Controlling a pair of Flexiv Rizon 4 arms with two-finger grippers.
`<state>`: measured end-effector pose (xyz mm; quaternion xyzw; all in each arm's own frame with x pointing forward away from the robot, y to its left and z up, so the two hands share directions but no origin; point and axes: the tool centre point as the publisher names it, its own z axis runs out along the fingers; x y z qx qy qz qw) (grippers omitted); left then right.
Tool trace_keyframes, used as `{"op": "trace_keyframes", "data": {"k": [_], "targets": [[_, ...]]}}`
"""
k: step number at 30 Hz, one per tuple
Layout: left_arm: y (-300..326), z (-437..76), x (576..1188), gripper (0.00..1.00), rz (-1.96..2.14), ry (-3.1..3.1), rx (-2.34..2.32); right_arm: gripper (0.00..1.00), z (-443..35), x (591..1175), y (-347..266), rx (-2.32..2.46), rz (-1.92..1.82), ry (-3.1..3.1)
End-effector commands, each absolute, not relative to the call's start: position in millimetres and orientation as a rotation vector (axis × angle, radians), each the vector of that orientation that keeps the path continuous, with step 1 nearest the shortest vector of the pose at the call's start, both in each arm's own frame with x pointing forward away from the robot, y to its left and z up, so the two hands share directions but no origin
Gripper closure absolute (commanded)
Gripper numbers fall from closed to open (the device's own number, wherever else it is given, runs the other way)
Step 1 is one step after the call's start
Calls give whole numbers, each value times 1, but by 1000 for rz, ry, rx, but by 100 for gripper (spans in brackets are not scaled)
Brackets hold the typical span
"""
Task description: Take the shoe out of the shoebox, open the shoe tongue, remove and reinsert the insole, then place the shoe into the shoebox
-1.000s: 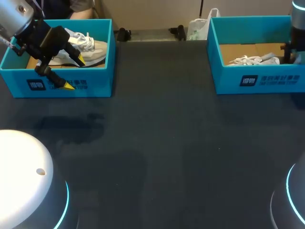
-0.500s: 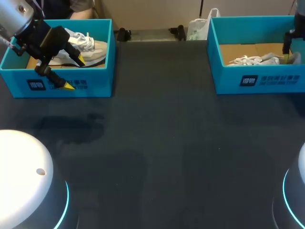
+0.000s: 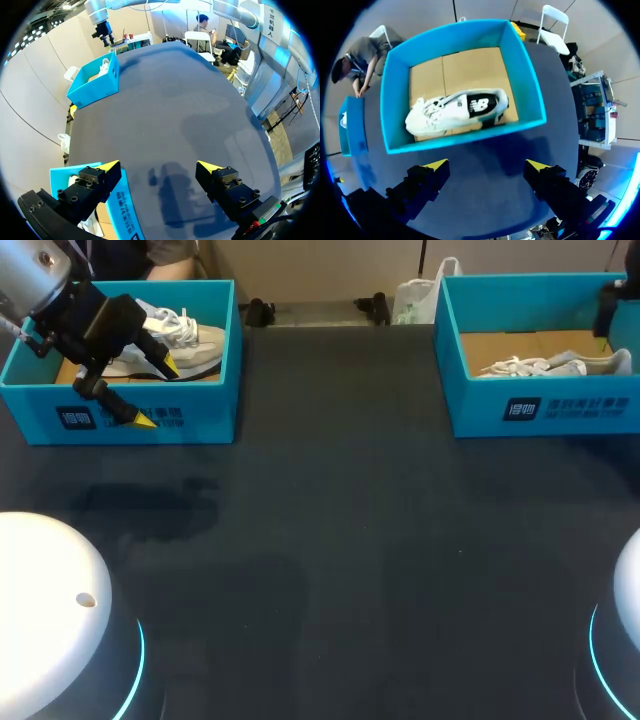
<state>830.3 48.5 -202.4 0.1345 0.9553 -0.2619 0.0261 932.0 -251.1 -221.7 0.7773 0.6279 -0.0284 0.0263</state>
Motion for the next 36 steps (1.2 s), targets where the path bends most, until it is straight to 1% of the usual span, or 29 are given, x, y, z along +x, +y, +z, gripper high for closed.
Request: {"op": "trace_keyframes", "data": {"k": [1,10,16,20,29,31,33,36], "targets": [[48,-202,830,0,-805,2953,416,0,-208,899,-237,2363,-36,1903],[48,-202,830,0,-805,2953,416,0,-213,855,-209,2485,-18,1852],[52,-199,837,0,-802,2941,435,0,-213,855,-209,2485,-18,1852],[72,-180,868,0,-808,2925,677,0,-213,855,-209,2485,-18,1852],[126,-162,949,0,-507,2850,1217,0,-213,855,-209,2485,-18,1852],[140,-161,970,0,-367,2797,1308,0,-213,855,-209,2485,-18,1852],[167,-161,991,0,-202,2573,1625,0,-213,855,-209,2485,-18,1852],[167,-161,991,0,-202,2573,1625,0,-213,855,-209,2485,-18,1852]]}}
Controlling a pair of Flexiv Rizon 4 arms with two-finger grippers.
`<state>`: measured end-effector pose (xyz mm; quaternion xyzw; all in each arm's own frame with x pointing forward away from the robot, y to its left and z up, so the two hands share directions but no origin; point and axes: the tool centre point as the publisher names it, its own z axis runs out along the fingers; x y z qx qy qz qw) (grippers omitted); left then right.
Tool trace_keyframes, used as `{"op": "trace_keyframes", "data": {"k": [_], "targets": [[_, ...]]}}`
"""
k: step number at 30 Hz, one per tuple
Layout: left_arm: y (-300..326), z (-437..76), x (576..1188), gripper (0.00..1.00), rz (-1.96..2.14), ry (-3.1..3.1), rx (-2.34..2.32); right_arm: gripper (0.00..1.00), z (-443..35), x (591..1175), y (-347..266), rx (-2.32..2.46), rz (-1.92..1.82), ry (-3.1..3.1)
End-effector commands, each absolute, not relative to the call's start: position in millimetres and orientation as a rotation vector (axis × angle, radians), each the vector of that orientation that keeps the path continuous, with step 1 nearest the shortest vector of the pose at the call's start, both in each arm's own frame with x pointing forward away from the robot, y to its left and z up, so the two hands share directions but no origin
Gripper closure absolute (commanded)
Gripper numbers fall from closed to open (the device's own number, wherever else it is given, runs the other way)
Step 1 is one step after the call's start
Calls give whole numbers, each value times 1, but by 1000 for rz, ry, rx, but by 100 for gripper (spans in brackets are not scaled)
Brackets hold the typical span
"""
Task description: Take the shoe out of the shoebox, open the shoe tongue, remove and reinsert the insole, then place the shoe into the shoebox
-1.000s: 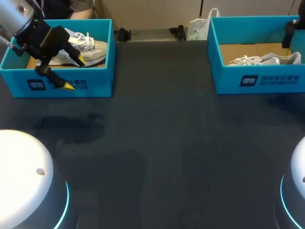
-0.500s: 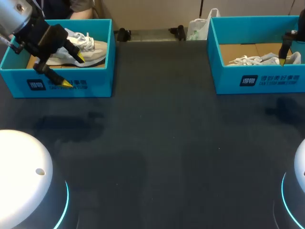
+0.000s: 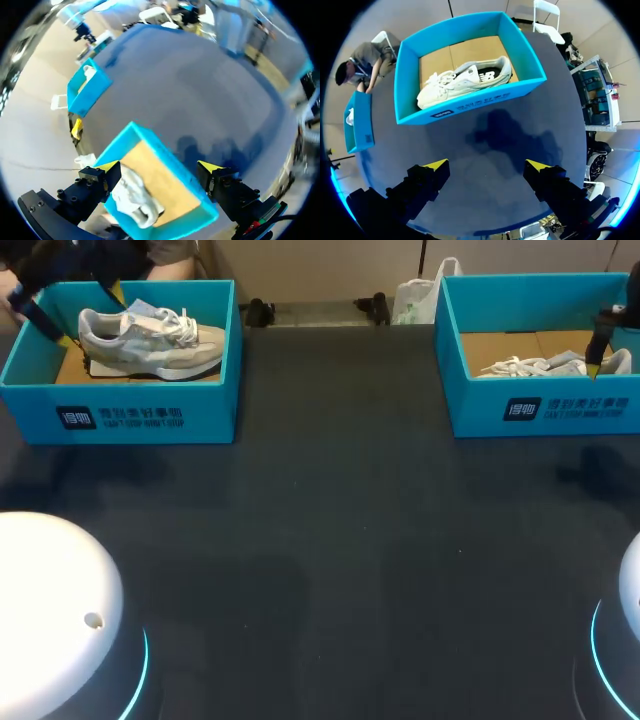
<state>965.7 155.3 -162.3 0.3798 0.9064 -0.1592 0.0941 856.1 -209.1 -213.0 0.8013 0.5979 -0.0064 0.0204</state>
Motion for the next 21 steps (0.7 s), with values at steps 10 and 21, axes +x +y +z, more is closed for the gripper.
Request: {"op": "trace_keyframes", "data": {"k": [10,21], "targets": [[165,-167,993,0,-166,2537,1681,0,-213,855,-209,2485,-18,1852],[211,-185,1077,0,55,2299,1951,0,-213,855,-209,2485,-18,1852]]}}
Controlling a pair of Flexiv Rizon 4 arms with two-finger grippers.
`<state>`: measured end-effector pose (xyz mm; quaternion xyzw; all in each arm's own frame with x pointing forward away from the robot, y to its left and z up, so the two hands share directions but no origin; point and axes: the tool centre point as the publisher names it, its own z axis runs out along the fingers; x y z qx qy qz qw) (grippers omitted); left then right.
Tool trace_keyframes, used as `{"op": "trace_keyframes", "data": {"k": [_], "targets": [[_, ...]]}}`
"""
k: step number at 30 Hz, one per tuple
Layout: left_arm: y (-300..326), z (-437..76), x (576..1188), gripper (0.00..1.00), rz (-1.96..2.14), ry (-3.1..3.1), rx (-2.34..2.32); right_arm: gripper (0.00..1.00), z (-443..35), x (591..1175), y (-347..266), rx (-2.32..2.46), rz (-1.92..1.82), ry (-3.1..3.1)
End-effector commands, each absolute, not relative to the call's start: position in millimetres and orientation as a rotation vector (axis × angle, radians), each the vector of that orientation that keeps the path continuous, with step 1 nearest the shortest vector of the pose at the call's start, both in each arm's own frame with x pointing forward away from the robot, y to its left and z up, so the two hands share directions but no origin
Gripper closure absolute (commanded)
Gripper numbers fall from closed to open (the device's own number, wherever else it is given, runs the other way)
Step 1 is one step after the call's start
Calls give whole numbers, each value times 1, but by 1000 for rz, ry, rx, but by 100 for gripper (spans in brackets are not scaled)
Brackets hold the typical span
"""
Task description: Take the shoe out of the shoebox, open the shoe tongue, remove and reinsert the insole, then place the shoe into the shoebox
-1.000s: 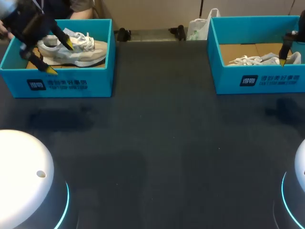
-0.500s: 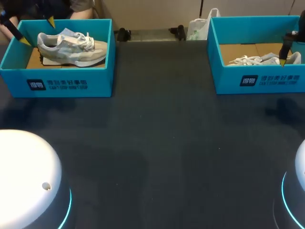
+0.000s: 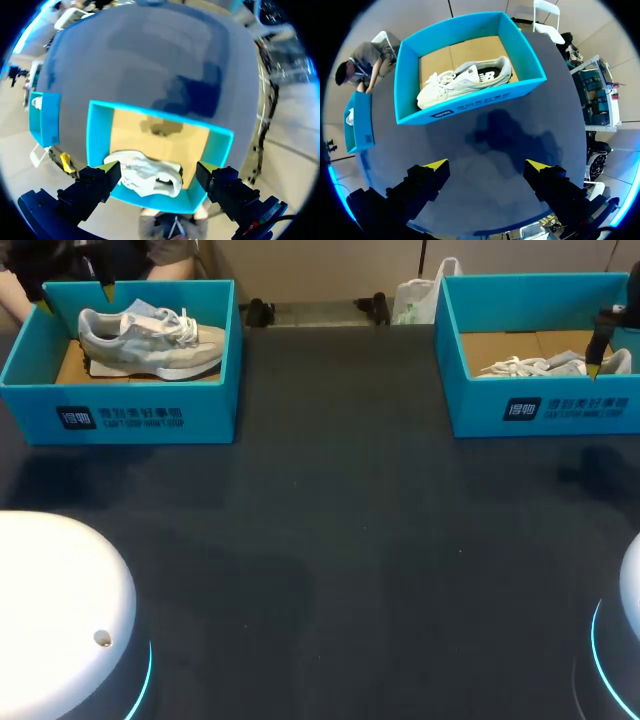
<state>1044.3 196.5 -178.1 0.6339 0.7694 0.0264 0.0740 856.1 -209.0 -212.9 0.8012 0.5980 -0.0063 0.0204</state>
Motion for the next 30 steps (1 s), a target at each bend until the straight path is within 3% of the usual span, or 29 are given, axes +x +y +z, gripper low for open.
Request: {"op": "trace_keyframes", "data": {"k": [1,5,18,30], "targets": [[217,-187,1085,0,42,2283,1973,0,-213,855,-209,2485,-18,1852],[242,-194,1120,0,-41,2205,2162,0,-213,855,-209,2485,-18,1852],[242,-194,1120,0,-41,2205,2162,0,-213,855,-209,2485,-18,1852],[264,-246,1184,0,-136,2189,2269,0,-213,855,-209,2485,-18,1852]]}}
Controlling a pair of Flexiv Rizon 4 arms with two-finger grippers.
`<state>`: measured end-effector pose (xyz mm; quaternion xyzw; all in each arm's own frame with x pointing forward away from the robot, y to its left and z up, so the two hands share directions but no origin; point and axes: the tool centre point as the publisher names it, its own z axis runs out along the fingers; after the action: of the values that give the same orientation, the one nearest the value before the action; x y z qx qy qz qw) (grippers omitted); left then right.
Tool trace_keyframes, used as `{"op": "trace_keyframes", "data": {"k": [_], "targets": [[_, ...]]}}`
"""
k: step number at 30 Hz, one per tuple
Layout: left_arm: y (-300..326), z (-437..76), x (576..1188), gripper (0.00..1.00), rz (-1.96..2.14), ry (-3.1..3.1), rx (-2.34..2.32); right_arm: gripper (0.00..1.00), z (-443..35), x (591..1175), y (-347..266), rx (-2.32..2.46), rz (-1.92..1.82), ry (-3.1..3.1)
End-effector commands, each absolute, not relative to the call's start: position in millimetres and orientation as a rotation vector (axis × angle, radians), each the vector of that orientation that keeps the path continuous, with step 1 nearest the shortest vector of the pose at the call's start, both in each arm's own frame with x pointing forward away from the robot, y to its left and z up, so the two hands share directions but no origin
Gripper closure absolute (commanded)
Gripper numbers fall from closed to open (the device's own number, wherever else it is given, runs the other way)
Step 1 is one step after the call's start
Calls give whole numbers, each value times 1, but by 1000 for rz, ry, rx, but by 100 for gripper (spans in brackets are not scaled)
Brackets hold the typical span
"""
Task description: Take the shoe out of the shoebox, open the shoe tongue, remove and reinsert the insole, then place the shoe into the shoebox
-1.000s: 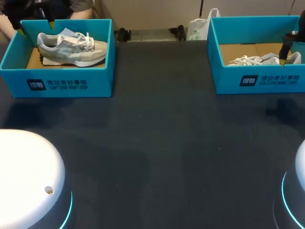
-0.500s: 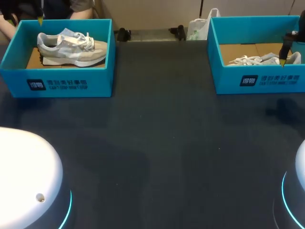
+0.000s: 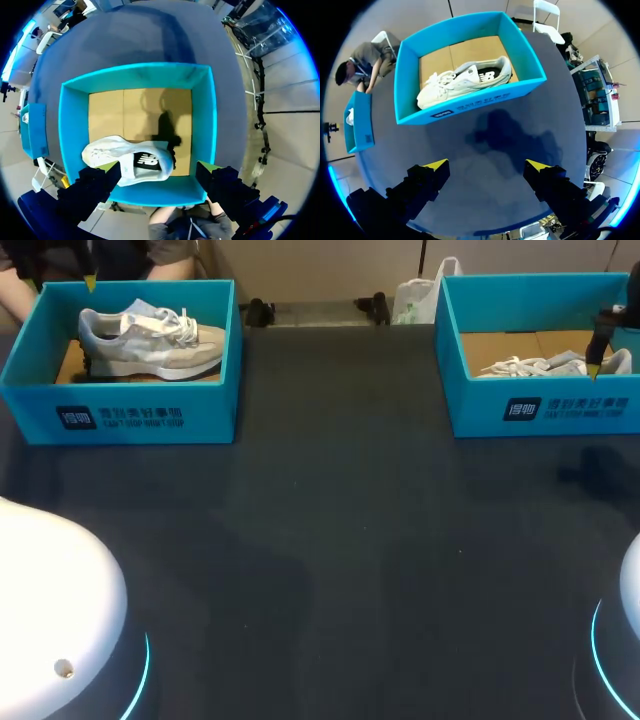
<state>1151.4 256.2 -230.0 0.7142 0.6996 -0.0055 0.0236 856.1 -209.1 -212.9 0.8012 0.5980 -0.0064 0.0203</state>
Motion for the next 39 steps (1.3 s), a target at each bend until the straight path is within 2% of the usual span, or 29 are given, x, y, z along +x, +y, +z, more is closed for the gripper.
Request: {"op": "trace_keyframes", "data": {"k": [1,32,33,37,39], "targets": [[265,-248,1186,0,-146,2191,2271,0,-213,855,-209,2485,-18,1852],[270,-330,1184,0,-75,2230,2297,0,-213,855,-209,2485,-18,1852],[270,-332,1184,4,-80,2235,2291,0,-213,855,-209,2485,-18,1852],[267,-339,1185,2,-86,2236,2285,0,-213,855,-209,2485,-18,1852],[266,-340,1185,6,-81,2235,2287,0,-213,855,-209,2485,-18,1852]]}}
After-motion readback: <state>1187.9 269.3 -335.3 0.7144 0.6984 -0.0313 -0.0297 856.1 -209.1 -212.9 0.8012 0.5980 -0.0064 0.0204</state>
